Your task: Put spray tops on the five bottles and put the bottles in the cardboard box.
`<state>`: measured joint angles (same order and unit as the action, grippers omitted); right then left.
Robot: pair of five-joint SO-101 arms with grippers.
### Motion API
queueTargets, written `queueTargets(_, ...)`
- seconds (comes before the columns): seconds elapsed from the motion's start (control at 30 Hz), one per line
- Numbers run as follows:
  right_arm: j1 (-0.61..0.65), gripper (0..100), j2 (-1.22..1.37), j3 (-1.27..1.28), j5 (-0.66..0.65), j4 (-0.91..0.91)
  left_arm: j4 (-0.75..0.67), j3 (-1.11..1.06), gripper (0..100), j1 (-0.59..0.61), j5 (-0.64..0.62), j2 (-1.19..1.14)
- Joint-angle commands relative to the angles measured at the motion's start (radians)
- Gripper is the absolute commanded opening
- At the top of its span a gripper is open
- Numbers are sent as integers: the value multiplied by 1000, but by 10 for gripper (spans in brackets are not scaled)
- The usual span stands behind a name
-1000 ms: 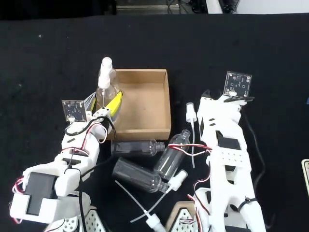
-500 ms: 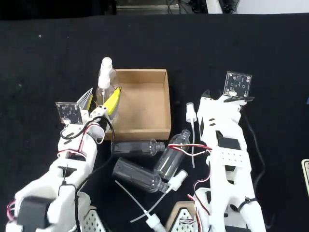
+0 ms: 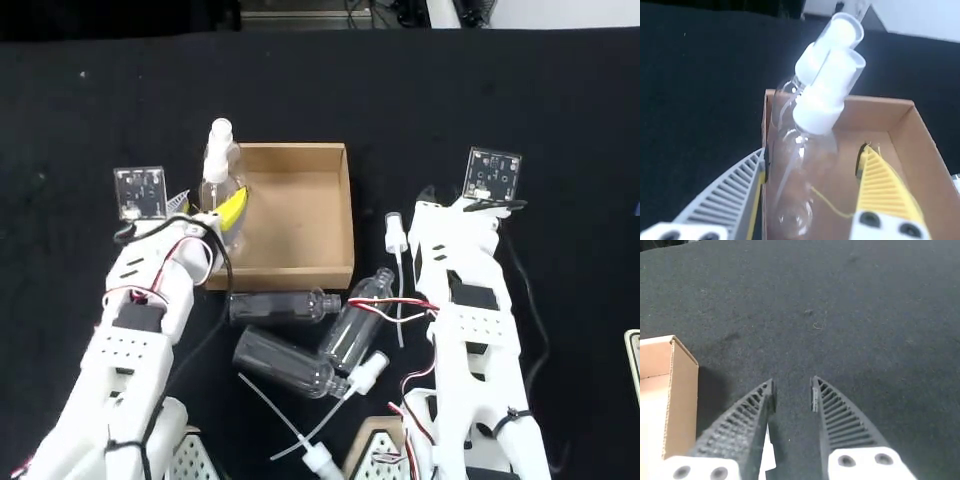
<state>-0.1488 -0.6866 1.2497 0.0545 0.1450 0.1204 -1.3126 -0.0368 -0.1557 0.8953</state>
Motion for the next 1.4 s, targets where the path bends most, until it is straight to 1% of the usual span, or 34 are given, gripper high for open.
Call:
queueTargets(0.0, 5, 101, 5, -10, -9, -29, 298, 150, 279, 7, -6, 104)
queueTargets(0.07, 5, 101, 5, -10, -9, -29, 416, 199, 279, 7, -6, 120)
queueTargets(0.17, 5, 101, 5, -10, -9, -29, 552, 282, 278, 8, 0, 120)
queueTargets(0.27, 5, 101, 5, -10, -9, -29, 678, 358, 278, 64, 2, 130)
queueTargets(0.33, 5, 101, 5, -10, -9, -29, 726, 426, 278, 114, 2, 120)
queueTargets(0.4, 5, 101, 5, -10, -9, -29, 732, 449, 278, 148, 2, 112)
queueTargets(0.6, 5, 102, 5, -12, -9, -29, 769, 518, 278, 145, 0, 41)
queueTargets(0.9, 5, 102, 5, -12, -9, -29, 727, 665, 278, 156, 2, -258)
queueTargets(1.17, 5, 102, 5, -10, -9, -29, 738, 665, 278, 160, 2, -269)
queueTargets(1.37, 5, 102, 5, -12, -9, -29, 829, 676, 278, 170, 14, -269)
